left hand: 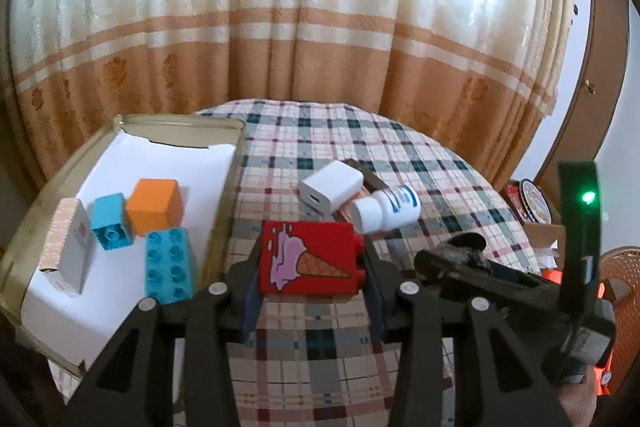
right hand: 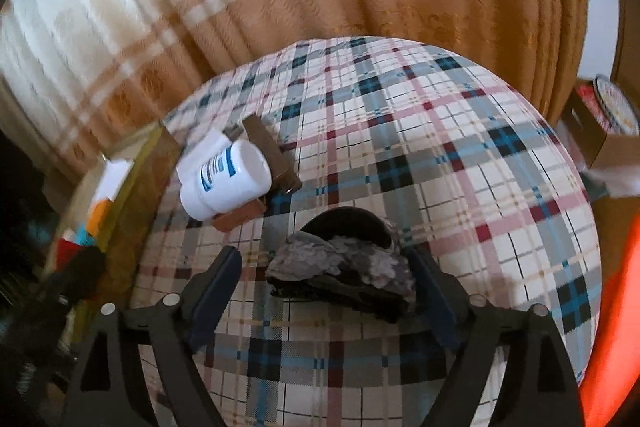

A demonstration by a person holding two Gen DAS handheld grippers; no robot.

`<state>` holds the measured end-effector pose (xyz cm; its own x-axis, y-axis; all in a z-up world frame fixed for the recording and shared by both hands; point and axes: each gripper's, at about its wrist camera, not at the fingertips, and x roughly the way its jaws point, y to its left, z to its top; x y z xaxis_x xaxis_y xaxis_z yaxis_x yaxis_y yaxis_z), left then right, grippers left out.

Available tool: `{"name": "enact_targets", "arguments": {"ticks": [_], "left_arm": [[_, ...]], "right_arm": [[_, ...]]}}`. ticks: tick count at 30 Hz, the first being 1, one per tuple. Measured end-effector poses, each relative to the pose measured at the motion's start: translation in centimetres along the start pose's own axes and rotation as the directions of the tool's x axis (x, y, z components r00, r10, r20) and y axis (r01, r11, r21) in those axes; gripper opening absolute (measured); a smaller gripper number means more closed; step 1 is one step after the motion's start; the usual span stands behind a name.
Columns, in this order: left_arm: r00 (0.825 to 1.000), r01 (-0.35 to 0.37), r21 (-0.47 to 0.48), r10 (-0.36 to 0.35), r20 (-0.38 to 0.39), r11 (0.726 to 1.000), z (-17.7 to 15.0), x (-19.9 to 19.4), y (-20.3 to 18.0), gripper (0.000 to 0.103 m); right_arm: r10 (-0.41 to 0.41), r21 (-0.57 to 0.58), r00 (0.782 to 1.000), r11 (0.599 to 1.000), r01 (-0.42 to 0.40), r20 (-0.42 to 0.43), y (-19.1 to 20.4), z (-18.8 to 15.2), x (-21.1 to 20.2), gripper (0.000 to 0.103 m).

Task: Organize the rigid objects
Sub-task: 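Carry the grey cloth and red ice-cream block over the tray box with both tools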

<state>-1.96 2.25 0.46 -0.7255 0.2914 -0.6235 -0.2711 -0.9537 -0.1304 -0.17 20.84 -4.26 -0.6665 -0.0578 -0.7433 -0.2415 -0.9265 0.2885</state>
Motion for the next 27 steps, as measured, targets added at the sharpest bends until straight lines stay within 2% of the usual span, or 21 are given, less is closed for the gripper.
{"name": "enact_targets", "arguments": {"ticks": [3,5,11,15,17,21,27], "left_arm": [[1.0,-0.002,-0.014,0.002,0.002,1.0,0.1,-0.2,0.5,0.042],[1.0,0.0,-0.022,0.0,-0.001,1.0,0.1,-0.3,0.8,0.042],[1.0,-0.004,-0.034,0.004,-0.006,0.999,-0.1,-0.3,1.2,0.042],[1.0,0.0,-0.036,0.0,0.001,0.999,0.0,-0.5,1.4,0.042],[1.0,-0.002,-0.035,0.003,0.005,0.999,0.1,-0.6,1.4,0.042],[0.999,-0.022,-0.03,0.023,0.023,0.999,0.4,-1.1,1.8,0.042],[0.996,-0.07,-0.032,0.072,0.05,0.997,1.1,-1.8,2.7,0.042]], "right_arm": [[-0.023,-0.039,1.0,0.999,0.023,-0.014,0.4,0.0,0.2,0.086],[-0.04,-0.059,0.999,0.997,0.039,-0.016,0.3,-0.1,0.1,0.074],[0.008,-0.052,1.0,0.999,-0.008,-0.003,-0.8,-0.6,-0.8,0.074],[0.099,0.012,0.995,0.995,-0.099,0.028,-2.0,-0.9,-1.4,0.074],[0.116,0.034,0.992,0.993,-0.117,0.045,-2.1,-1.1,-1.9,0.074],[0.137,0.029,0.988,0.99,-0.139,0.07,-1.1,-0.7,-2.9,0.074],[0.17,-0.046,0.979,0.985,-0.165,0.116,2.1,0.4,-5.0,0.074]]}}
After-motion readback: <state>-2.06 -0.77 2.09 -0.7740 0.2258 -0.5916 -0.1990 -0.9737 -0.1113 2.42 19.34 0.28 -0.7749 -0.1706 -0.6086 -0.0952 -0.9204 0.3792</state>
